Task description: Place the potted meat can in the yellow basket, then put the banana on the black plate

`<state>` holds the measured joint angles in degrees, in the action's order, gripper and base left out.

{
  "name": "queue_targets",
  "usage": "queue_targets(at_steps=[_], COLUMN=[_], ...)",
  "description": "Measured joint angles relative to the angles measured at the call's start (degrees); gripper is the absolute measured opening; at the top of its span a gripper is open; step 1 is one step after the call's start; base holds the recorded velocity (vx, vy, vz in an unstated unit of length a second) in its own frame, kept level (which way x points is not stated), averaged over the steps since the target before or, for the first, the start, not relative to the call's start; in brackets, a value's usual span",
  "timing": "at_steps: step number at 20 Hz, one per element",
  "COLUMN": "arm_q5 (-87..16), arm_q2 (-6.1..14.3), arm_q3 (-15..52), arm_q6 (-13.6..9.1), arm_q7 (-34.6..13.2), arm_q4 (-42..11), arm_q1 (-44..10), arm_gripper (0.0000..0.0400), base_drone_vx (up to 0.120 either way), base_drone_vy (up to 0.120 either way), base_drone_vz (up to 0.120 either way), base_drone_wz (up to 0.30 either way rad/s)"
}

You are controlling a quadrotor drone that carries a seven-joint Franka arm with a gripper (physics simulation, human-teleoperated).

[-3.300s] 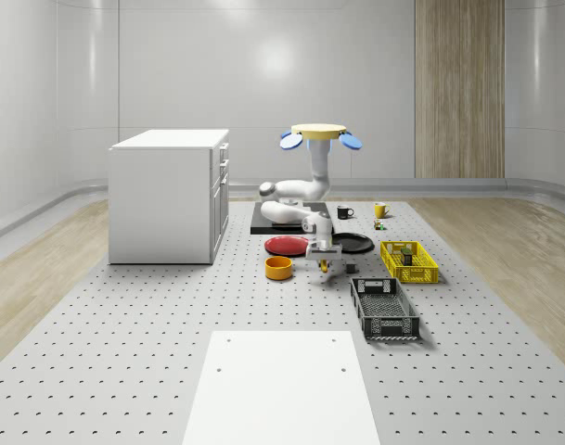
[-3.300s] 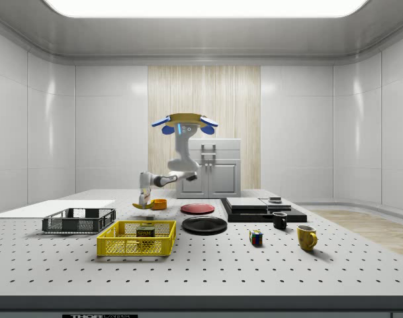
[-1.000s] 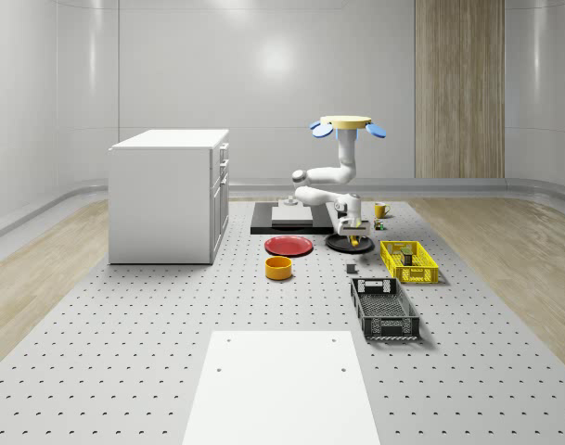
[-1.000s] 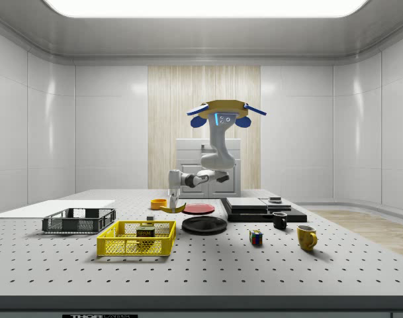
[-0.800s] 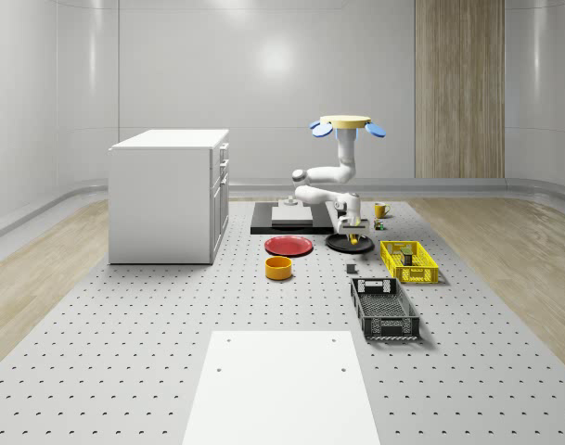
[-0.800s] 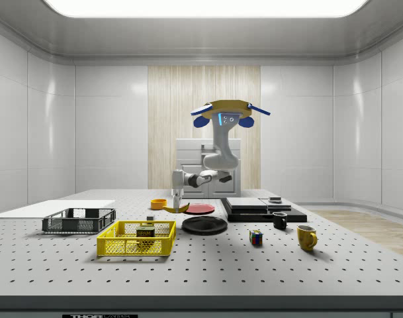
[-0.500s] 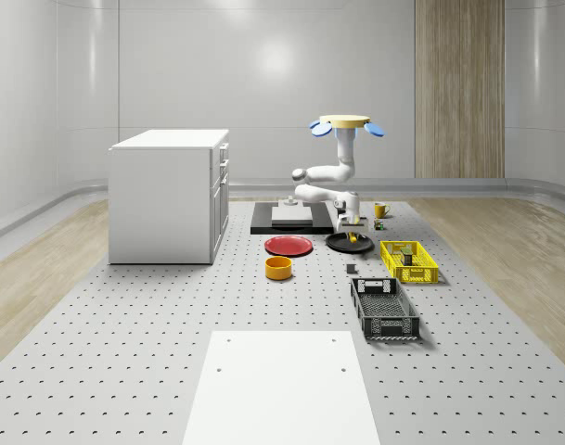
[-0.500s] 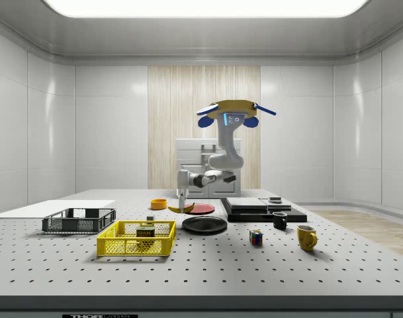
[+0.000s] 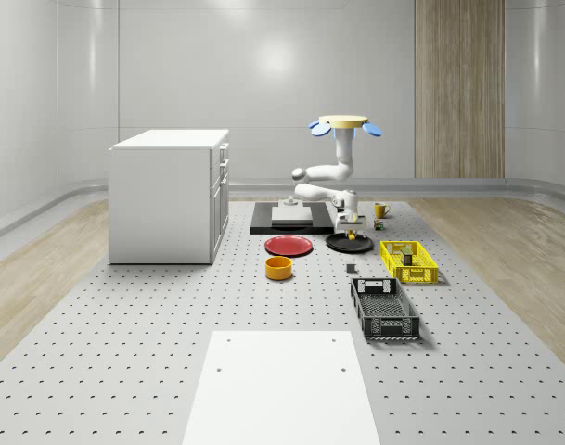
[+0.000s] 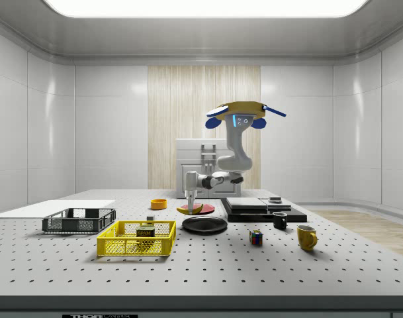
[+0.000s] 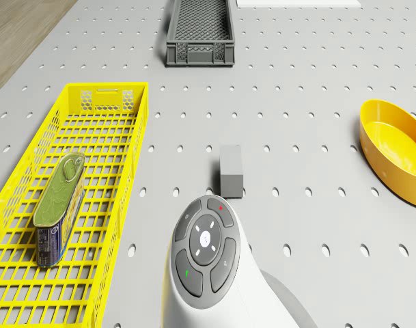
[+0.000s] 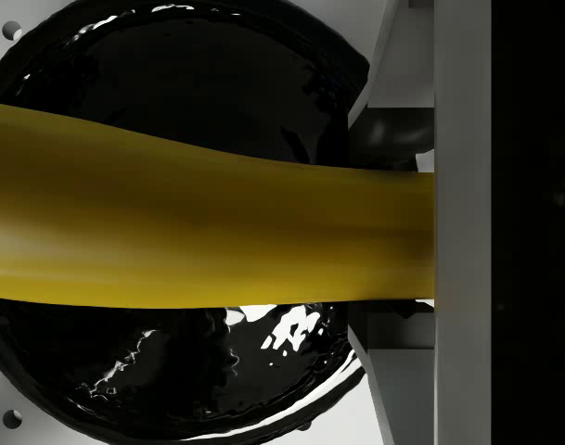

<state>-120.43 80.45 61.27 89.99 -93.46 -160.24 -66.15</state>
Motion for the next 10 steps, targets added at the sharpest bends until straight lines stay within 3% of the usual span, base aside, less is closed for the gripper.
queue_targets(at_steps=[1, 10], arm_q5=[0.0, -0.2], arm_q2=[0.0, -0.3], arm_q3=[0.0, -0.1], arm_q6=[0.0, -0.3], arm_q7=[0.0, 0.2], arm_q4=[0.0, 0.0], arm_q1=[0.0, 0.2], arm_gripper=[0.0196, 0.0196], base_drone_vx=[-0.12, -0.116], base_drone_vy=[0.0, 0.0], base_drone_vz=[-0.12, 0.0], base_drone_wz=[0.0, 0.0])
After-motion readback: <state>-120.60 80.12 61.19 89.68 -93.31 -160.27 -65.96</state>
